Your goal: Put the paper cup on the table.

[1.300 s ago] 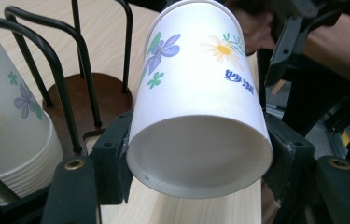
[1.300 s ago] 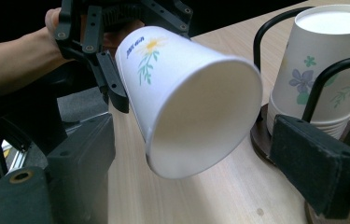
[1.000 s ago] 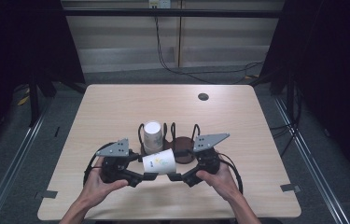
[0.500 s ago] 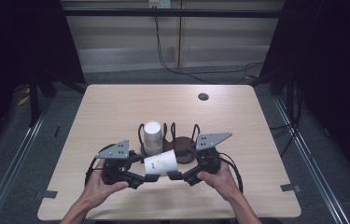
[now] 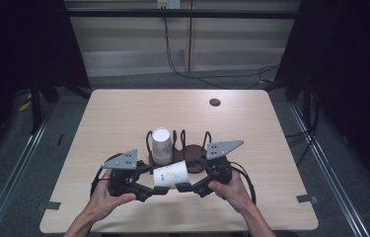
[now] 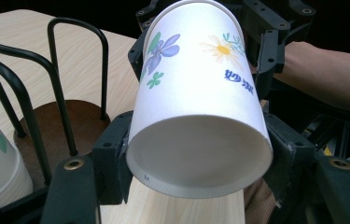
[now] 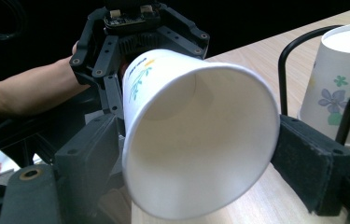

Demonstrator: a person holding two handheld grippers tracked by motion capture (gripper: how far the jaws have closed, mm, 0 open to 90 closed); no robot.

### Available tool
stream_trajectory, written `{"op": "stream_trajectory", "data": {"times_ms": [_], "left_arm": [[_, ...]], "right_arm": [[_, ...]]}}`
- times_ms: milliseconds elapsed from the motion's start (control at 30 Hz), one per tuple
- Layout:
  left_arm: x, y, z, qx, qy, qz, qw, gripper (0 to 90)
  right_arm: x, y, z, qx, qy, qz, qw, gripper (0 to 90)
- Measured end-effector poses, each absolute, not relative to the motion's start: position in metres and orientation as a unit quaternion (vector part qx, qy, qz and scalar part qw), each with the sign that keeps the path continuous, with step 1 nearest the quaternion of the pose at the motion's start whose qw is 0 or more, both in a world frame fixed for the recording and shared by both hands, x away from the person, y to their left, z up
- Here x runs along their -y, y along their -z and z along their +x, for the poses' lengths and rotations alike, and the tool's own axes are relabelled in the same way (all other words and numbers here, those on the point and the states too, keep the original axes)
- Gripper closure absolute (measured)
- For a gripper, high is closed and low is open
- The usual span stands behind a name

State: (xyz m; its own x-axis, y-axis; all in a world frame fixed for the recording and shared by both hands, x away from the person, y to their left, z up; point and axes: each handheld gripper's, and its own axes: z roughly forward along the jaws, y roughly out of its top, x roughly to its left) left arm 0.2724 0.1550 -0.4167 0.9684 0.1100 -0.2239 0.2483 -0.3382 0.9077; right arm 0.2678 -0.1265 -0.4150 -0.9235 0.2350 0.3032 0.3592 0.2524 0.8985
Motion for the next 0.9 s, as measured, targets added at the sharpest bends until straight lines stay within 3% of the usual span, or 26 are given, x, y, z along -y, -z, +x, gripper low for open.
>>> {"op": "stream_trajectory", "data": {"times_ms": [400,900], "left_arm": [[-0.1551,0.4164,0.2739,-0.112,0.075,0.813,0.566,35.4],[-0.1536,0.4184,0.2778,-0.128,0.07,0.822,0.55,26.5]], "right_arm": [[0.1267,0.4141,0.2693,0.782,0.595,-0.179,0.054,23.5],[0.1309,0.414,0.2722,0.779,0.597,-0.184,0.057,27.6]]}}
